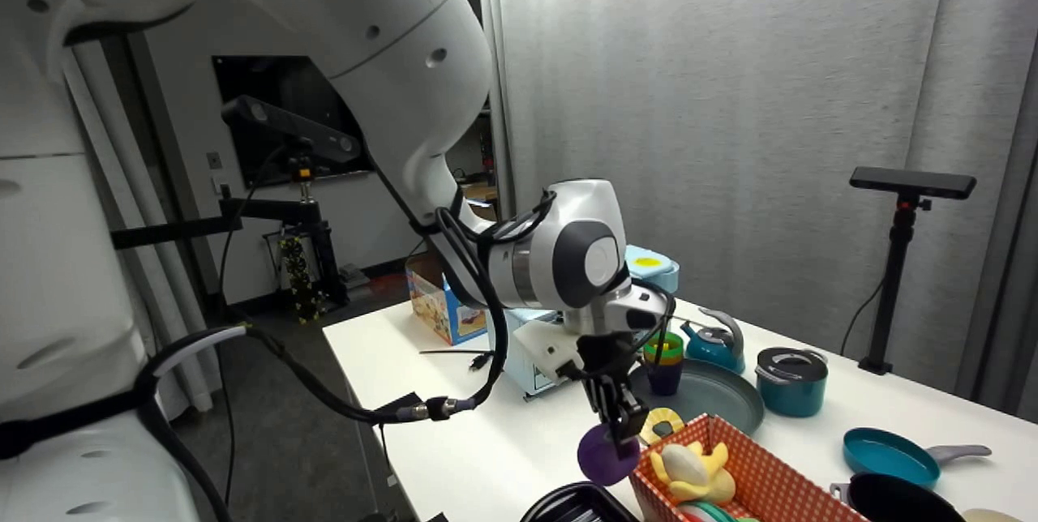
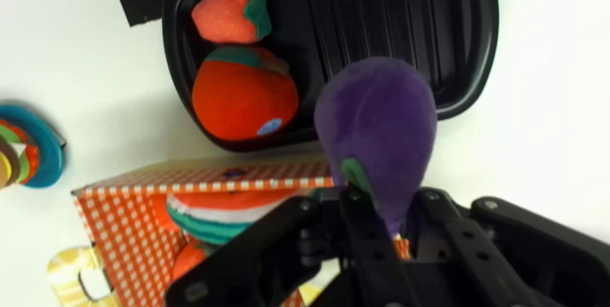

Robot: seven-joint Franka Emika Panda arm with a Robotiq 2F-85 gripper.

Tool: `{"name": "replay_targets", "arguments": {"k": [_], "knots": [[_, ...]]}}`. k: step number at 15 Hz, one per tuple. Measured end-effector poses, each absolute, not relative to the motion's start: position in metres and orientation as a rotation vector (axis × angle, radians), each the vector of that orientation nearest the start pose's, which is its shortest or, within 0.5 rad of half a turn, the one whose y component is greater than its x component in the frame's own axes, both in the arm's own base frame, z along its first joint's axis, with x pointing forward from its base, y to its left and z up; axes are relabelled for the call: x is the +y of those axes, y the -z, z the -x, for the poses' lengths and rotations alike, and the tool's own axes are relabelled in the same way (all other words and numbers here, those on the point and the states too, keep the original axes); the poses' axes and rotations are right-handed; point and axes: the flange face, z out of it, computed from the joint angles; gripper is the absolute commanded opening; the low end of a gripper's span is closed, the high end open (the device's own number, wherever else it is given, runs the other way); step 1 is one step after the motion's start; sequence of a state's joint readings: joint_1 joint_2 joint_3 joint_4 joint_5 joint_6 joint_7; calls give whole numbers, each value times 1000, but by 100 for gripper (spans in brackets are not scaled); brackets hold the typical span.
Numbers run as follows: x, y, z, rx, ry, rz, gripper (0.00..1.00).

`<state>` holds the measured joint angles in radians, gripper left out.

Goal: Remove the plush toys from the black tray and place them in the basket

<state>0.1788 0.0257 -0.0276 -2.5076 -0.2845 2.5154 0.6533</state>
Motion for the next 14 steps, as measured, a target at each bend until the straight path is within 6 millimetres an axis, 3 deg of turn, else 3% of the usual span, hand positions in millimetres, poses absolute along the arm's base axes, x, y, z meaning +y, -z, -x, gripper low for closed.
{"name": "replay_targets", "arguments": {"k": [3,8,10,13,14], "knots": [[74,-298,-472,336,275,3321,4],[65,-318,-497,205,643,3409,4],[58,-317,-506,186,762,3444,4],[48,-298,-512,191,834,3486,4],[44,-288,-512,200,829,3503,42]]}}
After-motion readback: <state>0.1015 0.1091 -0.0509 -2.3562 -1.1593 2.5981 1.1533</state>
